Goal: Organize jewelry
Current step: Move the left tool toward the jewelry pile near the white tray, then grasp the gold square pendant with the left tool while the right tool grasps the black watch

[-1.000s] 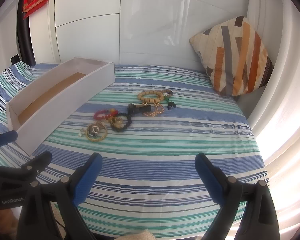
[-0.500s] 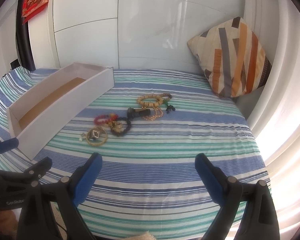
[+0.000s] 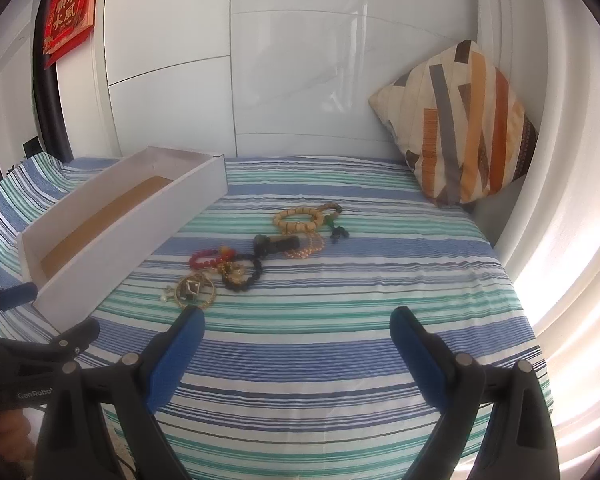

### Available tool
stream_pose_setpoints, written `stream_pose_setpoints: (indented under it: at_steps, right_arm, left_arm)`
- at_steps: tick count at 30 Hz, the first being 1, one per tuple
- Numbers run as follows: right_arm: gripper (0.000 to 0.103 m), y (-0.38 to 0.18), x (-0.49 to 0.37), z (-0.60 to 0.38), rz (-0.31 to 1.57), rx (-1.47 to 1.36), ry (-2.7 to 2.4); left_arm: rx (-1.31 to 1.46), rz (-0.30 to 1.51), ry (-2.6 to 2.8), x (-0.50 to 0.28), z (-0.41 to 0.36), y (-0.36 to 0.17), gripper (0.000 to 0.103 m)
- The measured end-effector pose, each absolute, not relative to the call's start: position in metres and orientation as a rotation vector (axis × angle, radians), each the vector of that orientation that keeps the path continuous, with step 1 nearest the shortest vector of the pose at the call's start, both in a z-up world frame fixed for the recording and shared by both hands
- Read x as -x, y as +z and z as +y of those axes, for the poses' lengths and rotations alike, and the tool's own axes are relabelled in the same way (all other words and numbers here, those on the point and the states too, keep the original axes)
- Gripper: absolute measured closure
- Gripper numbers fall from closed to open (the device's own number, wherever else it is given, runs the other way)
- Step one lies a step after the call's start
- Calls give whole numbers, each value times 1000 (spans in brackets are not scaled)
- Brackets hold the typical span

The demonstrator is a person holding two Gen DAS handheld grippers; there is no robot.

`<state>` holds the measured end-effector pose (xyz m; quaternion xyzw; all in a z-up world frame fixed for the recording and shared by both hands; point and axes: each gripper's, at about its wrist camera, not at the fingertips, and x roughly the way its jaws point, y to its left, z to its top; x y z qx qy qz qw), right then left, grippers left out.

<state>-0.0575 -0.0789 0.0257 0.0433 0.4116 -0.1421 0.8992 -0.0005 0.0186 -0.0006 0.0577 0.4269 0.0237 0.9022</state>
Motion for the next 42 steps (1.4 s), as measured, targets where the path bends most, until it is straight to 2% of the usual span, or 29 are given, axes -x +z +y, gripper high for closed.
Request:
stream_pose_setpoints:
  at_steps: [10, 16, 33, 42]
  right_arm:
    - [7, 10, 50, -98, 855, -157, -309]
    - [7, 2, 38, -99, 839, -119, -282]
    - [7, -67, -45, -129, 1016, -193, -165]
    - [7, -66, -68, -147, 1088, -216, -124]
  left_arm:
    - [-140, 868, 45, -10, 20, -2, 0]
    - [-82, 977, 2, -32, 27, -22, 1]
    - [-11, 1107, -137, -102, 39, -57, 1]
    - [63, 1194, -199, -132, 46, -62, 1]
